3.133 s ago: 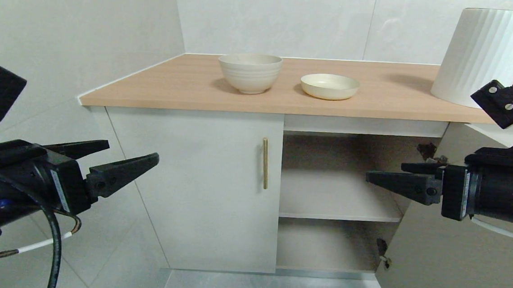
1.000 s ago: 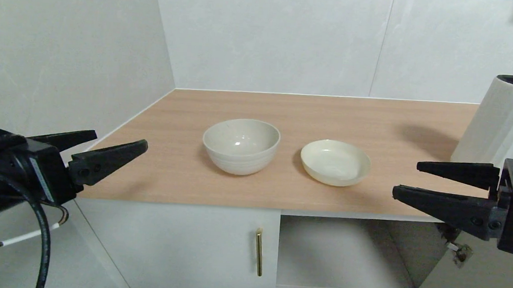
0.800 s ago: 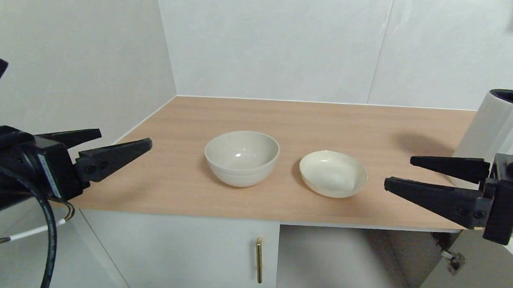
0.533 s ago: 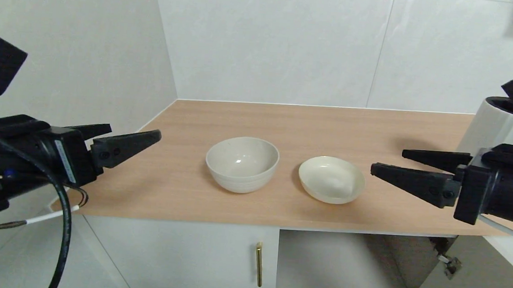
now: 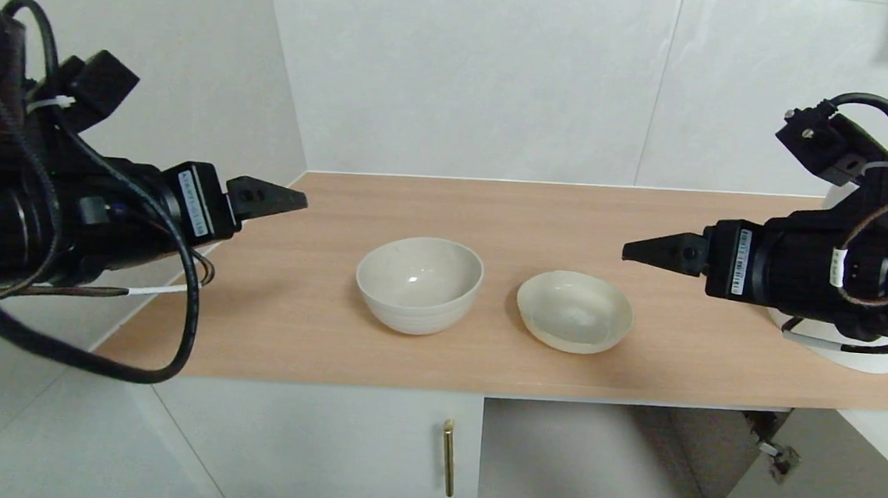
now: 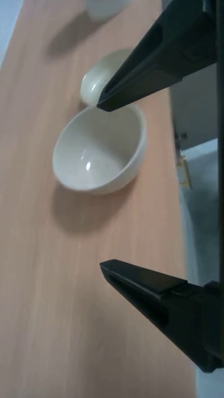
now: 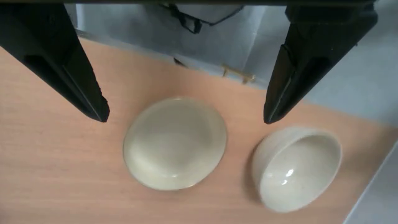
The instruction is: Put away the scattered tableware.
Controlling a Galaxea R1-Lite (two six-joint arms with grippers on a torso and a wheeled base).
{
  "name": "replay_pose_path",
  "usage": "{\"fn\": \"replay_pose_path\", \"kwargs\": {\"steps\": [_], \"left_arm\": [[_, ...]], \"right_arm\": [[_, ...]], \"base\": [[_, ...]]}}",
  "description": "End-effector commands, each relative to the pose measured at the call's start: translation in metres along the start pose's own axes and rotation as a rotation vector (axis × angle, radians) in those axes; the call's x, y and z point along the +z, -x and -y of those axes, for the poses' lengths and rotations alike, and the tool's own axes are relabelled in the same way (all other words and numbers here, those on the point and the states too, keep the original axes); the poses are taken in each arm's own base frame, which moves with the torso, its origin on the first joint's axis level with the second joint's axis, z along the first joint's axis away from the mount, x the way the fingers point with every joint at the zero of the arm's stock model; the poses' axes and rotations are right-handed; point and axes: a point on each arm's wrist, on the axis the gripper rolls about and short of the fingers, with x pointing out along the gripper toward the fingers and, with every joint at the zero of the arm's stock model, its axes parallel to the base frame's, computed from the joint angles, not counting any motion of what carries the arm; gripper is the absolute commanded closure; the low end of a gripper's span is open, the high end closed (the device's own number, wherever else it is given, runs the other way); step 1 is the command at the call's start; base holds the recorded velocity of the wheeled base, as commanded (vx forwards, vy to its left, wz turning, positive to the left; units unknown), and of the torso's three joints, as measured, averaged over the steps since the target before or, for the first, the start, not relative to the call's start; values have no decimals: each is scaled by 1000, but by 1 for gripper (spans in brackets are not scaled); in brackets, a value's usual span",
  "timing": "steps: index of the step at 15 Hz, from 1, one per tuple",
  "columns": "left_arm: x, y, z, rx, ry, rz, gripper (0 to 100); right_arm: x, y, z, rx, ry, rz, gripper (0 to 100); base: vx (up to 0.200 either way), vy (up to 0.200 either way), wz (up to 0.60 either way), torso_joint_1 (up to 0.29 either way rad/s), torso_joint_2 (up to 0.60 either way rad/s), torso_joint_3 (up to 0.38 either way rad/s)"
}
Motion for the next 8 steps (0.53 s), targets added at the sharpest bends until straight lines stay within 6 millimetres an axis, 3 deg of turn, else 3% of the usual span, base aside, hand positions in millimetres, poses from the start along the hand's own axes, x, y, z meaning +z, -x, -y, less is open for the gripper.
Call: {"fn": "replay_pose_path", "kwargs": {"steps": [1, 2, 5, 8], "left_arm": [[1, -42, 2, 111, -12, -147, 0], [-2, -62, 2, 128, -15, -185, 0], [-22, -99, -1, 159, -26, -264, 0], [-31, -110, 6, 130, -38, -260, 0]], "right_arm": [[-3, -15, -1, -26, 1, -26, 0], [-8, -17, 0, -36, 4, -43, 0], [-12, -31, 5, -65, 1, -67, 0], [-14, -36, 5, -89, 5, -67, 0]], "base": [[0, 0, 0, 0, 0, 0], [0, 0, 0, 0, 0, 0], [0, 0, 0, 0, 0, 0], [0, 0, 0, 0, 0, 0]]}}
